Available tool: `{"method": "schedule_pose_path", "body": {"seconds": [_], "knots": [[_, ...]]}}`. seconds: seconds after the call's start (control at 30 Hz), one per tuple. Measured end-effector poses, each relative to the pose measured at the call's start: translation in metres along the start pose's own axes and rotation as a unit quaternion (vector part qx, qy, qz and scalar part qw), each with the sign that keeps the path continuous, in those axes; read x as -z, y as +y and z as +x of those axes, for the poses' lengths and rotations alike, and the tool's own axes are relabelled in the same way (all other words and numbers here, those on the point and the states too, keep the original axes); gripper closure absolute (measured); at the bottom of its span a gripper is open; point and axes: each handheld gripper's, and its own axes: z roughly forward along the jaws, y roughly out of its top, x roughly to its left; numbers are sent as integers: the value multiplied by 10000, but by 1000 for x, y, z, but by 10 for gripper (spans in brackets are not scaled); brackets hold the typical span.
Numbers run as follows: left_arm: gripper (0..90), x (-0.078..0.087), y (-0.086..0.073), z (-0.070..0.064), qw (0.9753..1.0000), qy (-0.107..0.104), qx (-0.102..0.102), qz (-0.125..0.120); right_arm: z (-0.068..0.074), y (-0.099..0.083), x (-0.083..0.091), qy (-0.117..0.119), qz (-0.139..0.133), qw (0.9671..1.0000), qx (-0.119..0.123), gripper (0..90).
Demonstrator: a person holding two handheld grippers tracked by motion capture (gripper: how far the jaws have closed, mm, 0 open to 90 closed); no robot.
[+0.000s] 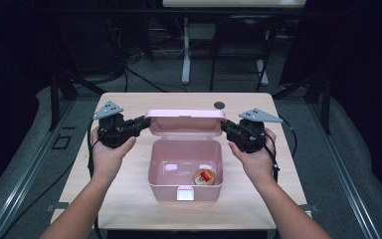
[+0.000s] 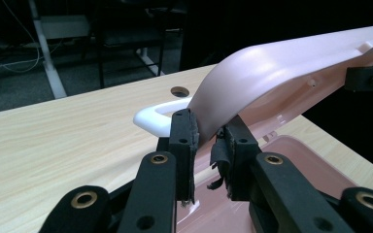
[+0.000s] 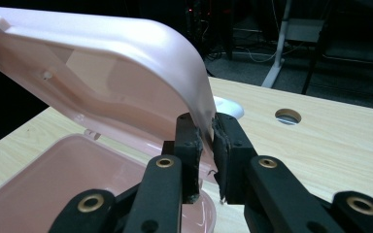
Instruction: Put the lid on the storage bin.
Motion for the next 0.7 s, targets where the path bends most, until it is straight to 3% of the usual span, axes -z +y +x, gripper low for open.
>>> {"method": "schedule_pose_path", "body": {"seconds": [0.7], "knots": [[758, 12, -5, -7, 9999, -91, -125, 48, 2, -9, 12, 214, 13, 9998, -47, 783]]}}
